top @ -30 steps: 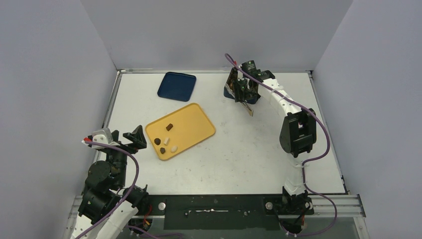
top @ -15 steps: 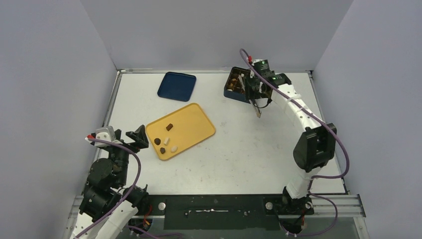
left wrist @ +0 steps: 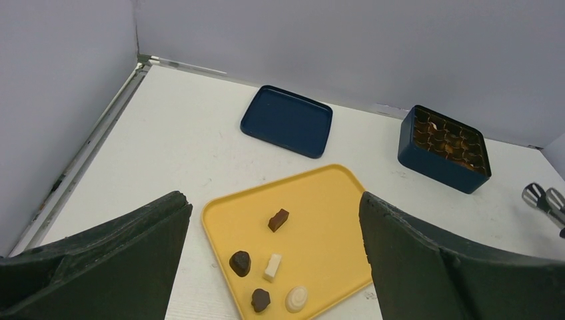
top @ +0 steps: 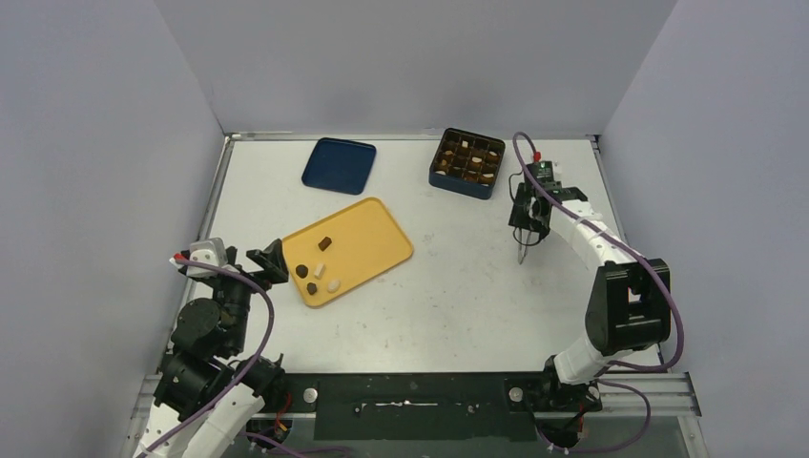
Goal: Pack the chocolate
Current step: Place the fake chocolate in the packing box, then place the clamp at the center of the board.
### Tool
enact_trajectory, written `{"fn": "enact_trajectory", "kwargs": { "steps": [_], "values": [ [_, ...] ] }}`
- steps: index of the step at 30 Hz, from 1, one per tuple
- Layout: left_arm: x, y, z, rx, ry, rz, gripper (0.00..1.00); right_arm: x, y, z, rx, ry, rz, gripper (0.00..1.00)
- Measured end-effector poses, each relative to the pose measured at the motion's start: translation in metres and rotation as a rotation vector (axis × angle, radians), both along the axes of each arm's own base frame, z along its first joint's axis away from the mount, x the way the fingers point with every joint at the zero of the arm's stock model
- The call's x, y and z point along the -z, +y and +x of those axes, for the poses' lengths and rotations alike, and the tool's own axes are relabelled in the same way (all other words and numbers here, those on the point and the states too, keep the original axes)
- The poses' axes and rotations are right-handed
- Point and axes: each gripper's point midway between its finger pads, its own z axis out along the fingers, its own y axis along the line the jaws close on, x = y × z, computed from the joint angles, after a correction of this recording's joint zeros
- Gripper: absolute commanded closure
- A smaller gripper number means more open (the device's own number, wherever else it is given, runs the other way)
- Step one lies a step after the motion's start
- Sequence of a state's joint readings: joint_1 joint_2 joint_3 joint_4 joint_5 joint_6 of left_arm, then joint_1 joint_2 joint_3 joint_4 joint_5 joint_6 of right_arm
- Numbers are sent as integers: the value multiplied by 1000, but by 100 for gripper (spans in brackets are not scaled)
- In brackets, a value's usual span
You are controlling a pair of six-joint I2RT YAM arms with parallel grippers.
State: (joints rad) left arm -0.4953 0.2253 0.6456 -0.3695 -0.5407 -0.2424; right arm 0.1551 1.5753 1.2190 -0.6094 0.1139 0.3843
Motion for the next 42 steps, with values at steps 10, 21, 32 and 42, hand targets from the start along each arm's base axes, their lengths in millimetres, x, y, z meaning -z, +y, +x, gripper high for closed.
{"fn": "enact_trajectory", "kwargs": {
  "steps": [10, 21, 32, 42],
  "values": [
    [3, -1, 2, 1, 13, 7, 3, 72, -18, -47, 148, 132, 29, 55],
    [2, -1, 2, 1, 12, 7, 4, 90, -28, -62, 205, 152, 35, 34],
    [5, -3, 4, 3, 23, 12, 3, 58, -29, -56, 229, 47, 57, 13],
    [5, -3, 5, 4, 27, 14, 3, 52, -23, -57, 199, 41, 82, 14]
  ]
}}
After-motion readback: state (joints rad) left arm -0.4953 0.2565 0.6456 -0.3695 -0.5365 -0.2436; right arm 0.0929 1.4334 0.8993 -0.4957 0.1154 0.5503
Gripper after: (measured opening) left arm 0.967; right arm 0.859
